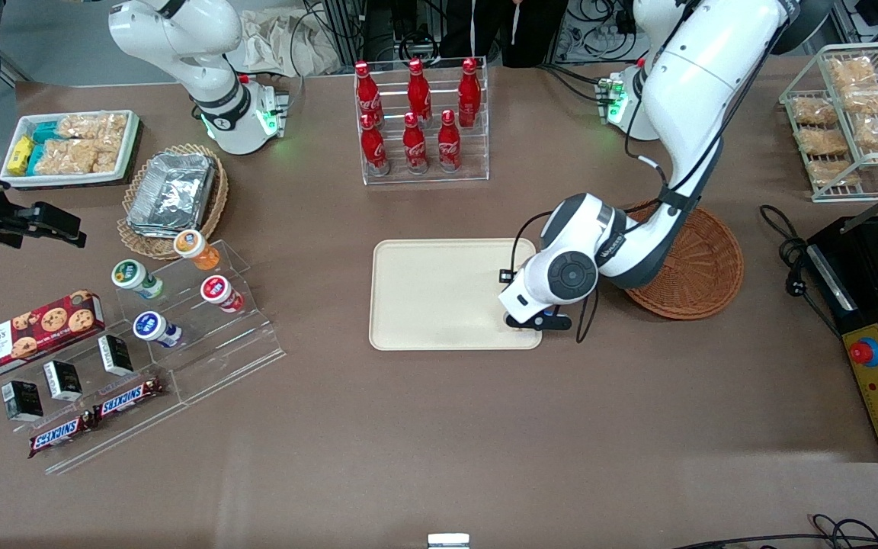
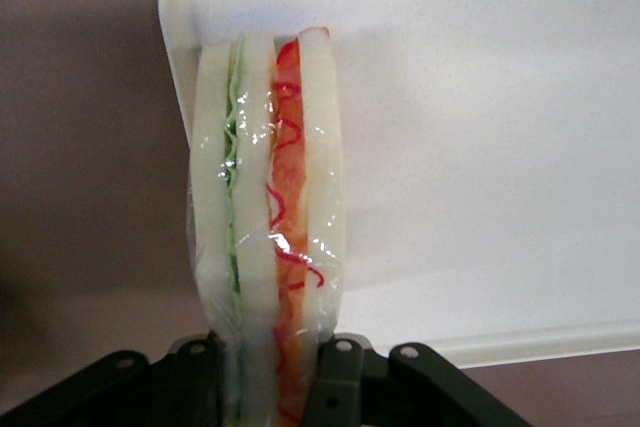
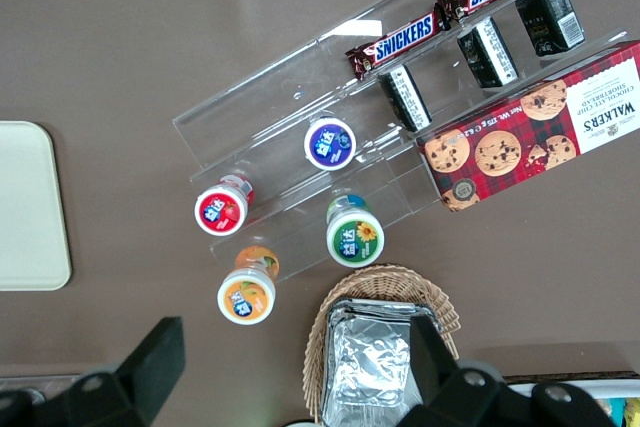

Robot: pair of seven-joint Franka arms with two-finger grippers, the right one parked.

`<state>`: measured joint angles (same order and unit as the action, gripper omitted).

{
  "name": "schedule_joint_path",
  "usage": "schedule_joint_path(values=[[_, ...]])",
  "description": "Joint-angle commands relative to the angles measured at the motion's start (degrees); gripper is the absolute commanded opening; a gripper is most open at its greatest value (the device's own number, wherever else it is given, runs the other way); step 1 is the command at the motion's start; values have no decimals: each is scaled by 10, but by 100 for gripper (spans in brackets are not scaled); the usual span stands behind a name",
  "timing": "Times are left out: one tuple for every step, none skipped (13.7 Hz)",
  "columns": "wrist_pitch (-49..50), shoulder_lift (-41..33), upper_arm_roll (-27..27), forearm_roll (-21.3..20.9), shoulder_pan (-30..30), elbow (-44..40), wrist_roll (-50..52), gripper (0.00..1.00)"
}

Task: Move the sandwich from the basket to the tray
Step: 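Carry the sandwich over the cream tray and lower it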

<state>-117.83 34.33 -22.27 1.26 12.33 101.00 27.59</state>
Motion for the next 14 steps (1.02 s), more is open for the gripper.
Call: schedule_joint_path(values=[[3,14,-7,-15,13,-15,4,30],[2,19,-7,-16,13,-17,4,31],[2,20,-8,-20,13,-17,4,32],[2,22,-8,-28,13,-17,6,34],[1,23,-8,-31,13,-17,7,34],[1,25,-7,-31,14,-17,7,36],[1,26,-7,-31,13,-17,7,42],[1,26,-7,-31,13,-16,7,51],[1,26,-6,-31,13,-16,7,77],[1,26,-6,-31,13,-16,8,100],[2,26,-6,-31,13,-16,8,100],[2,25,-6,-31,13,-17,9,100],[3,24,-6,-31,13,-17,10,100],[7,19,-5,-30,12,-17,10,100]])
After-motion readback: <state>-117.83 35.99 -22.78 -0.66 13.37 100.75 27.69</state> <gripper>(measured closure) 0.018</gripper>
